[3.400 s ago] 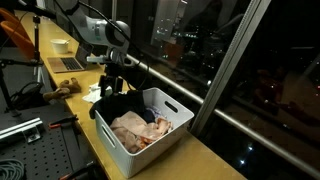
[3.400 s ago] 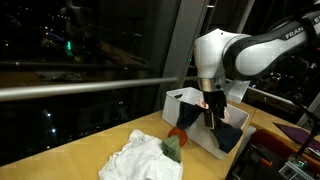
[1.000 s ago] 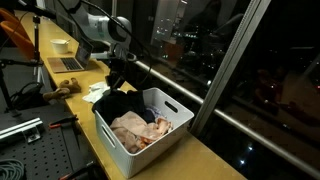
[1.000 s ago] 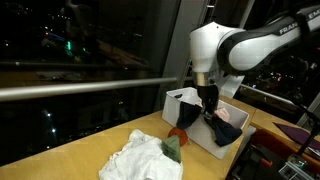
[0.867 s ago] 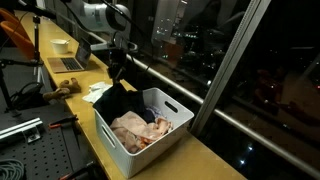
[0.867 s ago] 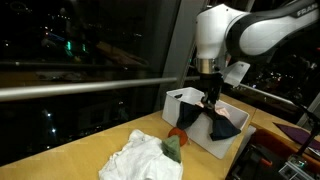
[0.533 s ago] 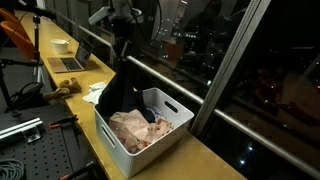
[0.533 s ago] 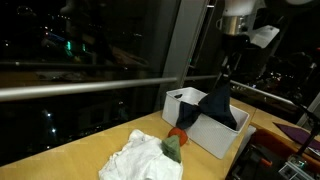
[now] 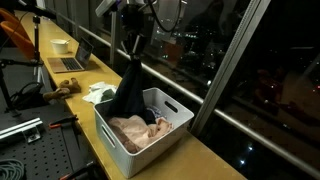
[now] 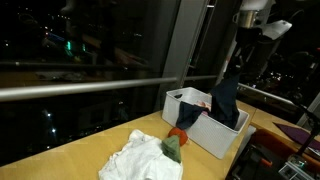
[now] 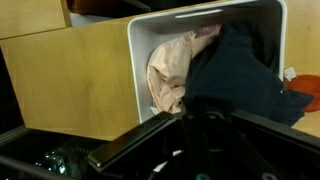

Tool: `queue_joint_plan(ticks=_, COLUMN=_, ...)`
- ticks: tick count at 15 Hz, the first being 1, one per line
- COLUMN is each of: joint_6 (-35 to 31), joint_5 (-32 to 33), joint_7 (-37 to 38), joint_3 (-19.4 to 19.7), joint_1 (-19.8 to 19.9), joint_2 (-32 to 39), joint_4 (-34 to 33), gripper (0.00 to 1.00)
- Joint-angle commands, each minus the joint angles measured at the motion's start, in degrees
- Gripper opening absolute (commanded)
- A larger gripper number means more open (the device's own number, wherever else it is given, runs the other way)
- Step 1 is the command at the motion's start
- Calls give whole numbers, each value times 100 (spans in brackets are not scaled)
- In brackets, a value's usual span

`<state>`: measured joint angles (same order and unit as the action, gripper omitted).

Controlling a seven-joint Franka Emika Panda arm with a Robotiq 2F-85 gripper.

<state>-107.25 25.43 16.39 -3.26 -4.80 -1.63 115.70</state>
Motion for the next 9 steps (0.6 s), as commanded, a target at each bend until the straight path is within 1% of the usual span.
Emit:
queue_joint_plan(ticks=1, joint_6=-244, joint_5=102, joint_7=-136, joint_3=52, joint_1=156, joint_2=307, joint_4=-114, gripper=26)
queue_joint_plan(ticks=2, joint_6=-281, joint_5=104, joint_7=-152, joint_3=59, joint_1=180, joint_2=380, joint_4=-139, gripper=27)
queue_joint_plan(ticks=3, joint_6=-323, joint_5=108, joint_7=-159, joint_3=59, joint_1=191, joint_2=438, joint_4=-169, gripper=32)
queue_joint_plan(ticks=6, joint_6=-286, joint_5=144, joint_7=-132, joint_3=20, joint_1=130, joint_2=556, joint_4=-269, gripper=55)
queue_joint_plan(ticks=9, joint_6=-292, joint_5=147, joint_7=-147, joint_3=-97, joint_1=-31, joint_2=665, joint_4=-401, gripper=77)
